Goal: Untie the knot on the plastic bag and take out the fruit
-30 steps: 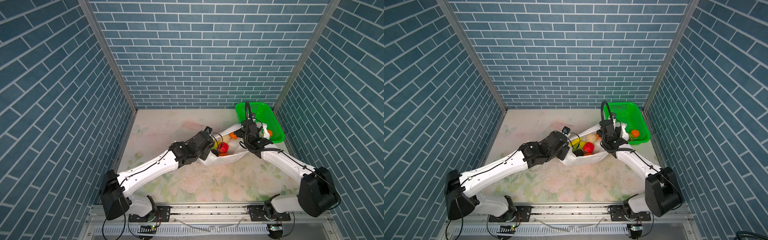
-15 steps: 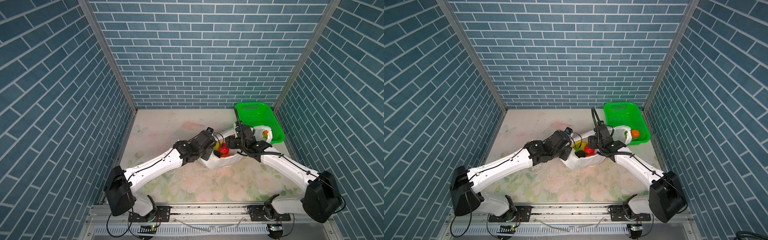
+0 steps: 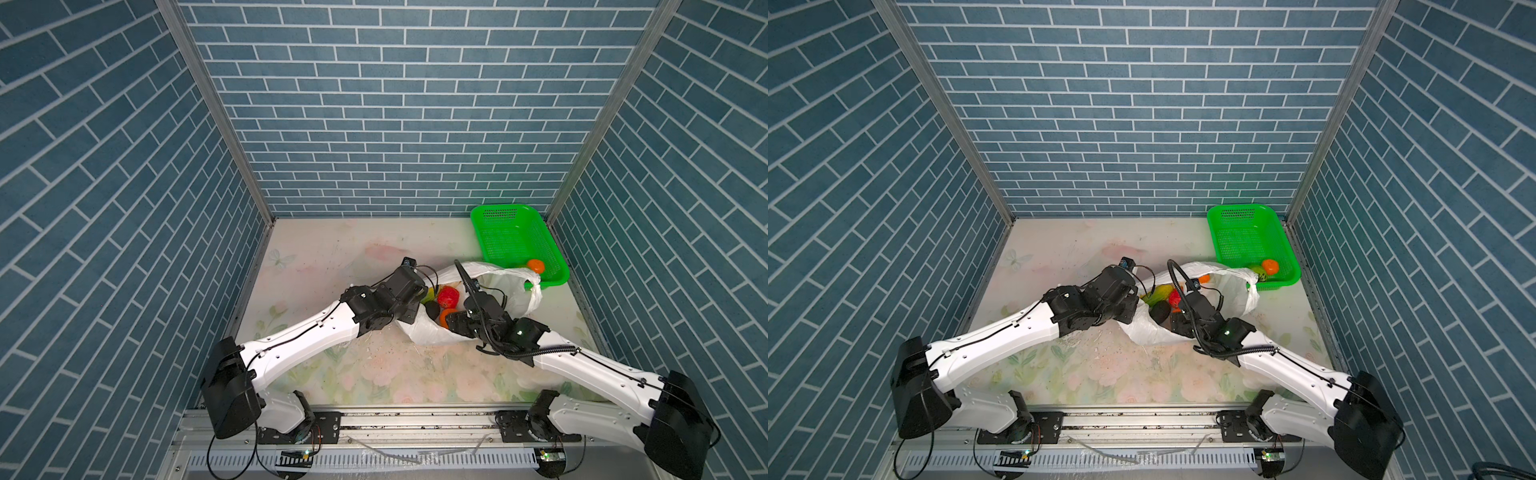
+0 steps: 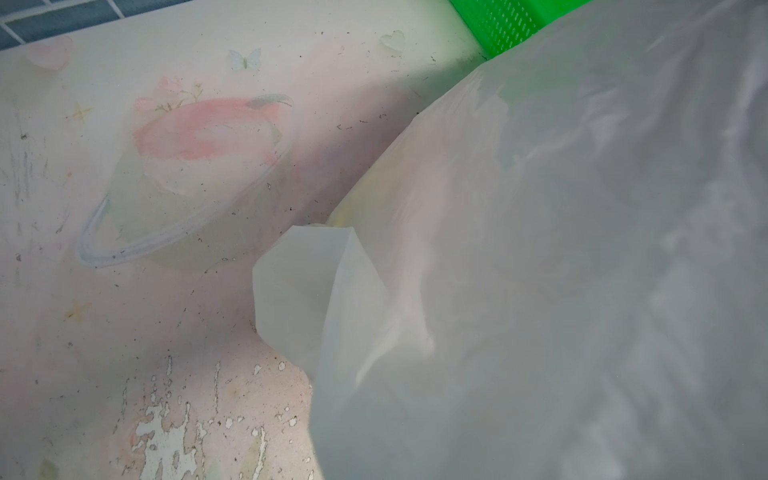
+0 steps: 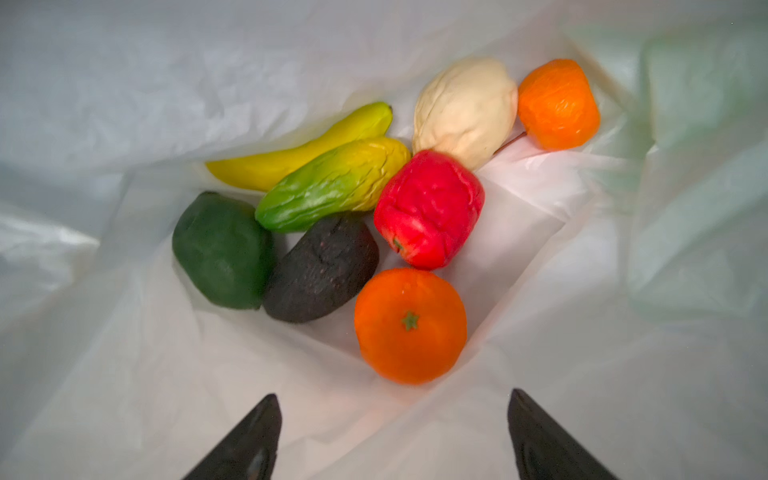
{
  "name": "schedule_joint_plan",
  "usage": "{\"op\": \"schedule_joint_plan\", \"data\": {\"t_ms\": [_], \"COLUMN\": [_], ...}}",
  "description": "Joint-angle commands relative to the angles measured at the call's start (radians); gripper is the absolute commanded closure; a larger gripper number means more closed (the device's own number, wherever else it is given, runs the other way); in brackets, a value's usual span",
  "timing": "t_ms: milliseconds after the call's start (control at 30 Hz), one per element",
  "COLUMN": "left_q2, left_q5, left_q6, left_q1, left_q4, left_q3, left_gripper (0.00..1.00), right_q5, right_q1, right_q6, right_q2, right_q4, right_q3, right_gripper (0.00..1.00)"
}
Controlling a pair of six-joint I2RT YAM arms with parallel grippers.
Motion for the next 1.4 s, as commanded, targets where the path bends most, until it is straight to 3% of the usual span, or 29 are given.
{"op": "schedule_joint_plan", "data": {"t_ms": [0, 233, 600, 733, 900, 1133, 1267, 1367], "left_q2": [-0.015, 0.014, -0.057, -0.072, -0.081, -0.029, 0.017, 0.032], "left_q5": [-0.007, -0.068, -0.2, -0.22, -0.233, -0.268, -0.318, -0.36], "left_q6": [-0.078, -0.101, 0.061, 0.167, 0.236, 0.289, 0.309, 0.312], "left_q1": [0.004, -0.011, -0.035, -0.059, -0.075, -0.075, -0.076, -0.074], "left_q4": [-0.027, 0.002, 0.204, 0.263, 0.314, 0.288, 0.186, 0.123], "left_q3": [-0.033, -0.109, -0.137, -0.138, -0.183, -0.178, -0.121, -0.1], "left_gripper": [1.0, 1.0, 1.0, 1.0, 1.0, 1.0, 1.0, 1.0], "right_q5": [0.04, 0.009, -0.214, -0.326, -0.457, -0.346, -0.096, -0.009], "right_q1": [0.063, 0.125, 0.128, 0.059, -0.095, -0.184, -0.22, -0.258], "right_q6": [0.133, 0.172, -0.044, -0.116, -0.116, -0.167, -0.184, -0.18], "right_q2": [-0.028, 0.017, 0.013, 0.087, 0.218, 0.451, 0.52, 0.563], "right_q4": [-0.099, -0.144, -0.105, -0.028, 0.166, 0.384, 0.431, 0.327], "right_q3": [-0.043, -0.071, -0.013, 0.059, 0.139, 0.298, 0.34, 0.387], "right_gripper": [0.15, 0.14, 0.15, 0.17, 0.19, 0.2, 0.2, 0.19]}}
